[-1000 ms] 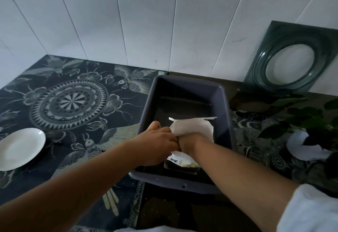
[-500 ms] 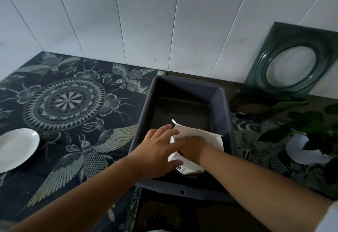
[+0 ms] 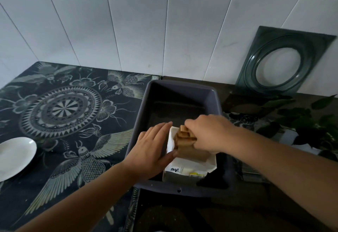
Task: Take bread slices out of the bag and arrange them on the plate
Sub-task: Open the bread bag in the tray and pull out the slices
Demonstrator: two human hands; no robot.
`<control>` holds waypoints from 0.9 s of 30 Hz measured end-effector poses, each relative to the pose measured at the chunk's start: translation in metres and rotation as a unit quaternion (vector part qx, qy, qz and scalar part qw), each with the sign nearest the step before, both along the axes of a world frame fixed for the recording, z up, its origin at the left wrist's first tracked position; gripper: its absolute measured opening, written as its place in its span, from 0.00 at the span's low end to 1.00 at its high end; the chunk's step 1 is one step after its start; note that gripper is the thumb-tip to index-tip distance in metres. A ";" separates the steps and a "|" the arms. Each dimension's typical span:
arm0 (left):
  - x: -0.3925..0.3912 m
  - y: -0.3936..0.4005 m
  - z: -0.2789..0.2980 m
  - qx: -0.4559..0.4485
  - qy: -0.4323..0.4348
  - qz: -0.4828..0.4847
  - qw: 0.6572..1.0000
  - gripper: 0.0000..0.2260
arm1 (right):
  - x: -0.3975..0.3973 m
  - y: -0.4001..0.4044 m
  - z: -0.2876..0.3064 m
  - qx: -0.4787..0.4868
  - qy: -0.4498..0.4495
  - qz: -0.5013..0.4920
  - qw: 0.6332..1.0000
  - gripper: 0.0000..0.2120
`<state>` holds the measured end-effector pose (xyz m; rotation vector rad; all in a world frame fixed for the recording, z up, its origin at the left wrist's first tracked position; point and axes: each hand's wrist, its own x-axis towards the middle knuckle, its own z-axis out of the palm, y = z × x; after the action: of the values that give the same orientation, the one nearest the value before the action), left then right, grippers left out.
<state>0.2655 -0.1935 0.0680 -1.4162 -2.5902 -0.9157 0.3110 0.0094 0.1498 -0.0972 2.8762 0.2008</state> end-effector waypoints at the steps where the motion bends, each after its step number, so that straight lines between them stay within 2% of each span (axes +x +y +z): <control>1: 0.001 0.001 0.004 0.008 -0.016 0.004 1.000 0.35 | 0.002 0.002 0.013 0.002 0.007 0.001 1.000 0.15; 5: 0.005 0.015 0.033 0.039 -0.100 -0.009 0.994 0.43 | 0.011 0.009 0.066 0.019 0.039 0.018 0.999 0.16; 8: 0.002 0.034 0.059 0.077 -0.138 -0.050 0.986 0.43 | 0.011 0.008 0.098 0.025 0.046 0.039 0.998 0.17; 12: 0.005 0.051 0.081 0.181 -0.200 -0.059 0.961 0.26 | 0.015 0.006 0.125 0.002 0.038 0.043 0.998 0.20; 14: 0.008 0.053 0.085 0.229 -0.239 -0.048 0.942 0.21 | 0.021 0.010 0.130 -0.012 0.052 0.028 0.998 0.22; 17: 0.014 0.053 0.087 0.283 -0.277 -0.041 0.917 0.18 | 0.040 0.030 0.121 -0.108 0.117 -0.036 0.987 0.37; 19: 0.019 0.051 0.087 0.317 -0.304 -0.034 0.898 0.16 | 0.061 0.038 0.098 -0.255 0.204 -0.097 0.940 0.44; 20: 0.022 0.049 0.086 0.331 -0.321 -0.029 0.887 0.16 | 0.071 0.036 0.082 -0.349 0.242 -0.131 0.896 0.46; 21: 0.025 0.047 0.085 0.343 -0.342 -0.024 0.874 0.16 | 0.081 0.030 0.066 -0.465 0.263 -0.162 0.830 0.47; 23: 0.030 0.043 0.083 0.365 -0.407 -0.015 0.837 0.18 | 0.092 0.017 0.030 -0.679 0.259 -0.194 0.659 0.45; 24: 0.034 0.041 0.080 0.366 -0.443 -0.013 0.818 0.18 | 0.094 0.012 0.013 -0.726 0.246 -0.201 0.609 0.40; 25: 0.037 0.041 0.078 0.360 -0.471 -0.007 0.805 0.17 | 0.095 0.004 -0.001 -0.742 0.237 -0.204 0.593 0.33; 27: 0.043 0.040 0.074 0.328 -0.499 0.015 0.802 0.14 | 0.096 -0.013 -0.015 -0.748 0.227 -0.218 0.585 0.26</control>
<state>0.3090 -0.1534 0.1420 -0.7431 -2.2249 -2.7743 0.4073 -0.0035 0.1343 0.4060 2.3349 -2.5225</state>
